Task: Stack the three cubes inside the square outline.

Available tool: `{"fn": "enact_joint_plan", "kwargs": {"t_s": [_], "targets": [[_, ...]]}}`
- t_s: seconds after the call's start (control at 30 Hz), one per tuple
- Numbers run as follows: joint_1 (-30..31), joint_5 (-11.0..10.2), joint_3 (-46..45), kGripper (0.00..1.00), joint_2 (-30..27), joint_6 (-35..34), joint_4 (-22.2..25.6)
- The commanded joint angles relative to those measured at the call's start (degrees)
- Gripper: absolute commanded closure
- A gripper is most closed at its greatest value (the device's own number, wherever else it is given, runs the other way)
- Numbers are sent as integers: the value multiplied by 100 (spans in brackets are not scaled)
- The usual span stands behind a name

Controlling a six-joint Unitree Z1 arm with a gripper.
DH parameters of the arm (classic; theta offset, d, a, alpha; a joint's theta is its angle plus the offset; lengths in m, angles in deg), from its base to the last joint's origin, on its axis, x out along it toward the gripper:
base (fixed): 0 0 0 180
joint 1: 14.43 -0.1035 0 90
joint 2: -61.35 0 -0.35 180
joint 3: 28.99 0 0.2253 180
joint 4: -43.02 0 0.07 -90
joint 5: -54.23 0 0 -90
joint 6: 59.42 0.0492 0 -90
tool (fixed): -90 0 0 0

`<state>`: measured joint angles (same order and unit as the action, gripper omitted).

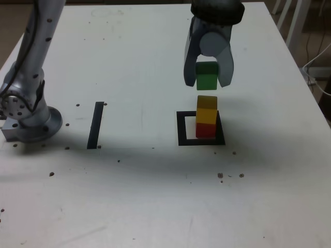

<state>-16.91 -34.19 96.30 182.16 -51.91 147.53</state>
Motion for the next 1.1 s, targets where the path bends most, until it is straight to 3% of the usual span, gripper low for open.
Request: {"fn": "enact_joint_plan", "kwargs": {"t_s": [0.0,0.47,1.07], "targets": [[68,22,-28,71,-33,-39,128],[426,203,-88,71,-19,-208,188],[434,219,-37,71,167,-215,98]]}}
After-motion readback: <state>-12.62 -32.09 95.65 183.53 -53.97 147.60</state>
